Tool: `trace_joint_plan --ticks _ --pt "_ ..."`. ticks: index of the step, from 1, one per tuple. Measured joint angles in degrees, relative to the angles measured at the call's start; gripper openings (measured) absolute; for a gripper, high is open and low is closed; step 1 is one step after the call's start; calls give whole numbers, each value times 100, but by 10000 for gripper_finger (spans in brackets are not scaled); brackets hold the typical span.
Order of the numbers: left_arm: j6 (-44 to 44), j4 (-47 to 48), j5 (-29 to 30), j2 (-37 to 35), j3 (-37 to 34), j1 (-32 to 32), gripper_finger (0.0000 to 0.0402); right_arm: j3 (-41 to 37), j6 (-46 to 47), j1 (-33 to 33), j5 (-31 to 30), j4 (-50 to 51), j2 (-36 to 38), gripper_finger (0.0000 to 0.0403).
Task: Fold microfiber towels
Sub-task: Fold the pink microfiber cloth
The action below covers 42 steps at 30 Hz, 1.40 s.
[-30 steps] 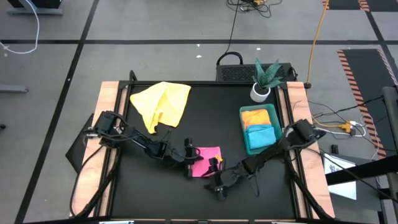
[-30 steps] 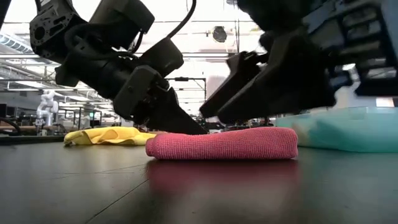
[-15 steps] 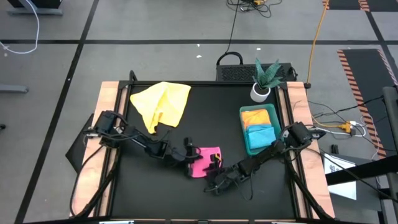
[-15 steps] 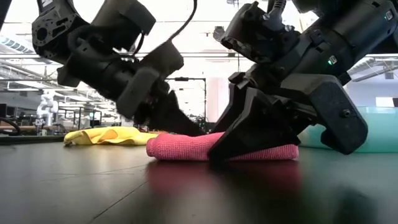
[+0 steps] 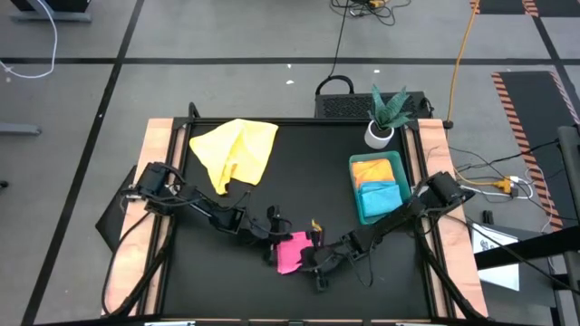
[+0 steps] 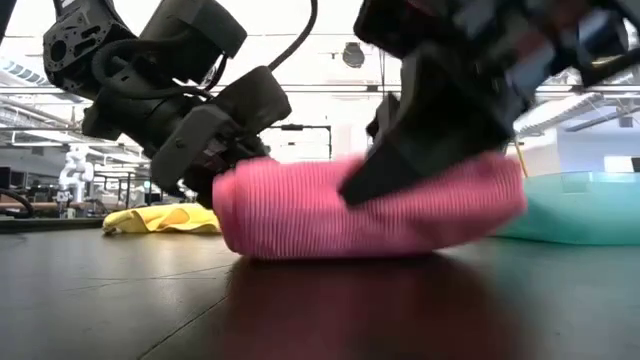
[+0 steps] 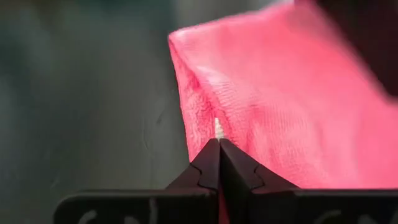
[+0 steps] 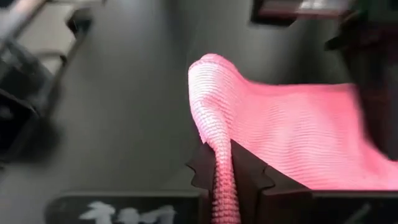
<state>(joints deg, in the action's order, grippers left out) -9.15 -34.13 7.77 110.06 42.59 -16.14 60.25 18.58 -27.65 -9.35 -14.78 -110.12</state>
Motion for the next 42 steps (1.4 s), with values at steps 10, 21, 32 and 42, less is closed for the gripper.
trace_joint_plan --ticks 10,21,32,42 --pt "-55 640 424 -707 4 -87 15 -4 541 86 359 187 328 8" --pt "776 -220 -661 47 4 -466 15 -4 787 148 370 316 314 9" --pt "772 -390 -682 346 20 -500 14 -100 1632 611 538 471 677 9" --pt "782 1150 203 -421 2 -727 11 -926 1990 1151 1121 -349 672 8"
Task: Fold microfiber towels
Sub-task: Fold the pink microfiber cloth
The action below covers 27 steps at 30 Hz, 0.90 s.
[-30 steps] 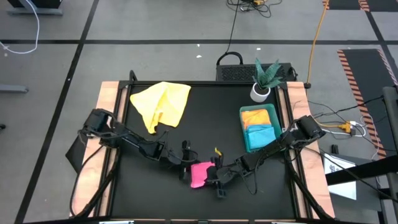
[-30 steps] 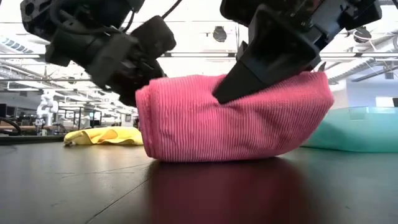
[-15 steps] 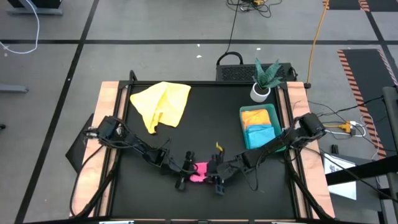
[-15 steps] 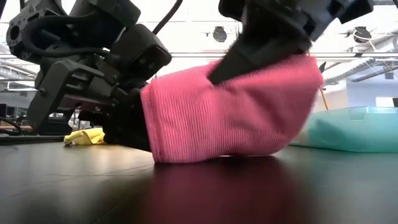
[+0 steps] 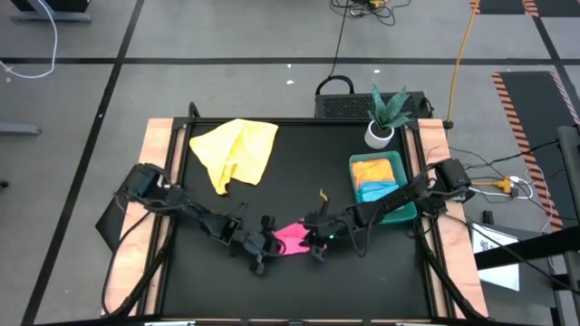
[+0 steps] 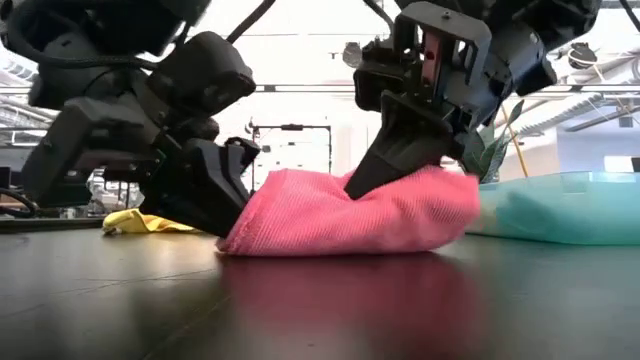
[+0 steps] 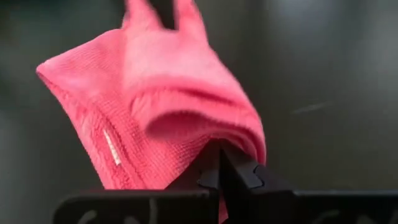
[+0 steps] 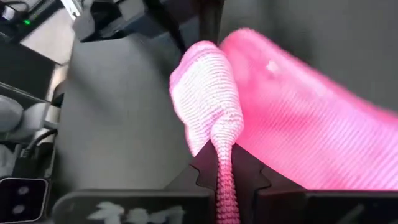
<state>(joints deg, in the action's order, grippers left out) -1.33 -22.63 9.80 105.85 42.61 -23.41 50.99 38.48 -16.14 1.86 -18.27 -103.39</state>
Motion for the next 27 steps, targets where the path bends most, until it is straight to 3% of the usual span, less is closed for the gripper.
trace_joint_plan --ticks 3,12,17,27 --pt "-27 382 354 -108 0 -40 15 -91 33 75 130 -228 0 8" --pt "89 179 418 -16 -2 -20 10 -89 -111 150 618 -624 0 8" --pt "136 237 1029 -198 -9 -78 6 -91 -255 50 768 -729 0 8" --pt "-684 1800 1414 -1056 -39 -380 5 -64 -251 -135 733 -719 0 8"
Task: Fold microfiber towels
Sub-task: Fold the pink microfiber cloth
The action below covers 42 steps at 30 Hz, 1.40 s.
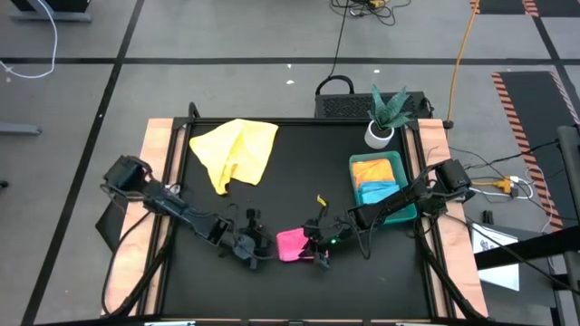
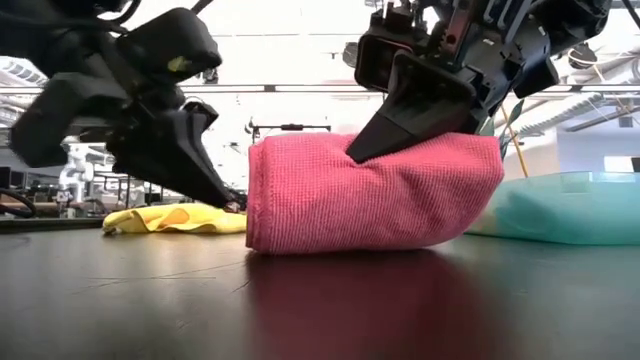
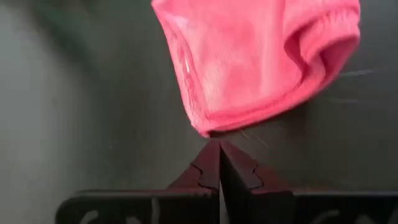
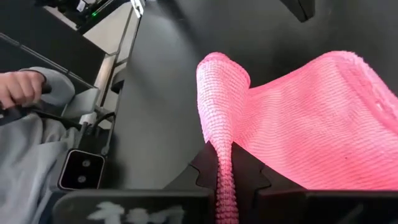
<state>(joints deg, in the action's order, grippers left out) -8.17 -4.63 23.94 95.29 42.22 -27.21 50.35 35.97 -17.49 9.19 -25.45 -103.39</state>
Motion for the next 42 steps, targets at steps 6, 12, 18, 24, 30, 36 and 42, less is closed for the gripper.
trace_joint_plan --ticks 6,12,18,24,30,36,42 --pt "32 -1282 1 424 -272 10 10 230 -221 -62 -7 18 0 8" --pt "208 -2420 -291 1141 -277 203 5 294 -221 117 -17 181 0 8" --pt "336 -3077 -270 1506 -269 433 9 294 -355 284 -10 293 0 8" --pt "439 -2503 142 1058 -280 480 10 294 -411 408 -14 514 -163 8" --pt "445 -1800 169 462 -274 300 4 292 -340 566 -138 549 -319 8" --pt "15 -1168 119 453 -277 280 8 294 -354 620 -145 587 -339 8" --pt "-20 -1263 199 432 -275 267 9 290 -367 711 -170 658 -413 8"
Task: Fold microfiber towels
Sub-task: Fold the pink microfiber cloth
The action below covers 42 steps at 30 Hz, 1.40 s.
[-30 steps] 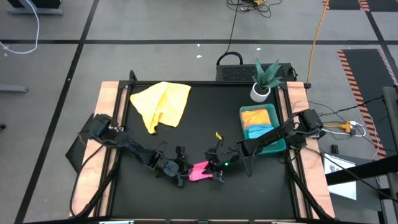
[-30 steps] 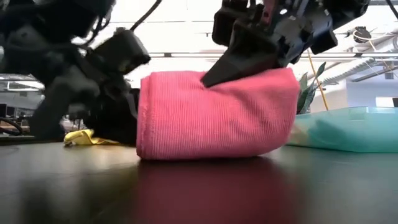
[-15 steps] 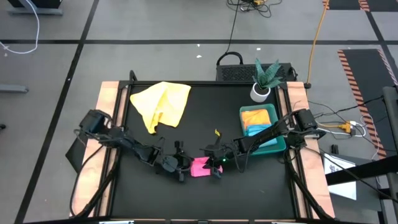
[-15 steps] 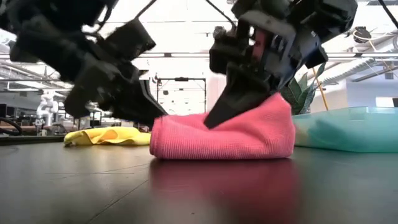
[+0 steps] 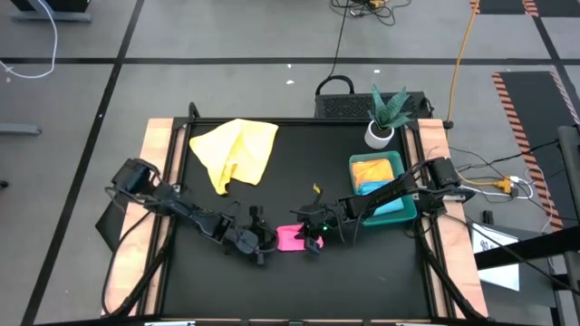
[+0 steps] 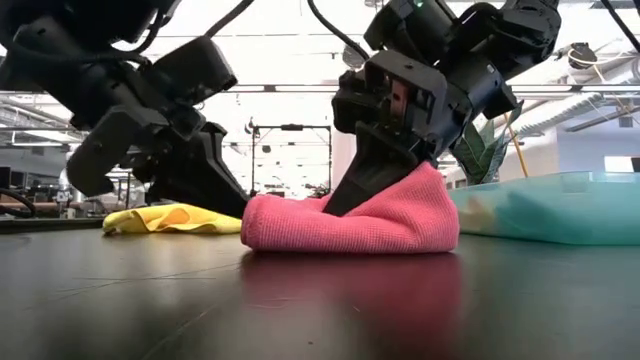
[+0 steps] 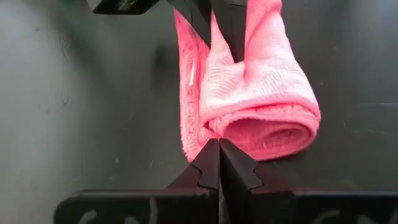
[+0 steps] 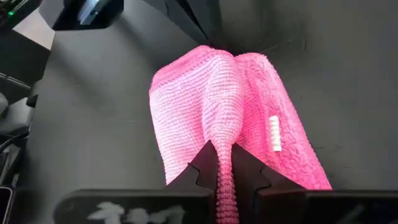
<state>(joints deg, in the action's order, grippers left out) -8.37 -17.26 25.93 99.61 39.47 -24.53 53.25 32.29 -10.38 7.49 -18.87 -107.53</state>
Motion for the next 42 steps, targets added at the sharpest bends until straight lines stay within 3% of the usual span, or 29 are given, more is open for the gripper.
trace_joint_plan --ticks 9,19,25,35,39,42 --pt "54 84 -58 139 -1 214 10 0 -4 -63 168 -13 288 8" --pt "274 -851 -154 712 6 261 12 -2 45 136 -181 193 246 8" --pt "368 -899 -186 727 6 278 3 -135 20 182 -170 180 219 9" --pt "328 -30 -195 -229 4 168 12 -499 273 180 -170 -142 219 30" --pt "379 -207 -242 -598 6 12 4 -527 183 180 -158 -348 219 64" --pt "558 -737 -590 -599 6 -8 9 -531 97 215 -145 -322 326 99"
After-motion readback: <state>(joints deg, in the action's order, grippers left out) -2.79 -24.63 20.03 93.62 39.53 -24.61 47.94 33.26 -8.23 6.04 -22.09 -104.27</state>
